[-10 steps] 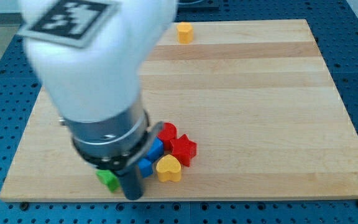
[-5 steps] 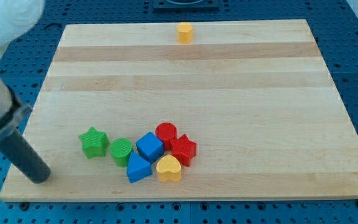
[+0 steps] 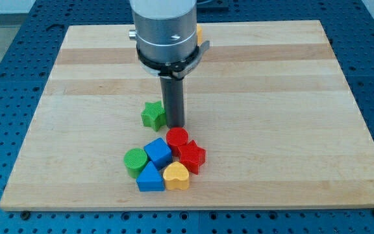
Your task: Slide the green star to the center
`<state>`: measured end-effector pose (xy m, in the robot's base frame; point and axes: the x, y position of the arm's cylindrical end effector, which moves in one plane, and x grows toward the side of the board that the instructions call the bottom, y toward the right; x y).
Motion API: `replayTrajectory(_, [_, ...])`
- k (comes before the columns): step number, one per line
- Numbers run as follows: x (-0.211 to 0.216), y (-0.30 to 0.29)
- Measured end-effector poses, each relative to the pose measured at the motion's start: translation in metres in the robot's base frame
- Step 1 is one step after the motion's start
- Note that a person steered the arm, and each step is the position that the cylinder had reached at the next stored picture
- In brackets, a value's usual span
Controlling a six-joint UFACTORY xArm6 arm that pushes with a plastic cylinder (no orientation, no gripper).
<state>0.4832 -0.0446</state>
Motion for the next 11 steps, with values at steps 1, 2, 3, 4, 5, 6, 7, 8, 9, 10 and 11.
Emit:
replayTrajectory(1, [0.005, -0.036])
replayTrajectory(2, [0.013, -0.073])
replayTrajectory(3, [0.009, -0.095])
replayTrajectory(4, [-0.039, -0.069])
replayTrajectory(5, [-0.077, 0.004])
replayTrajectory(6, [-0.087, 0.011])
replayTrajectory(7, [-0.078, -0.036])
replayTrajectory(8, [-0.043, -0.045])
replayTrajectory(9, [-0.030, -0.016])
replayTrajectory(10, [-0.062, 0.060])
replayTrajectory(11, [-0.104, 0.130])
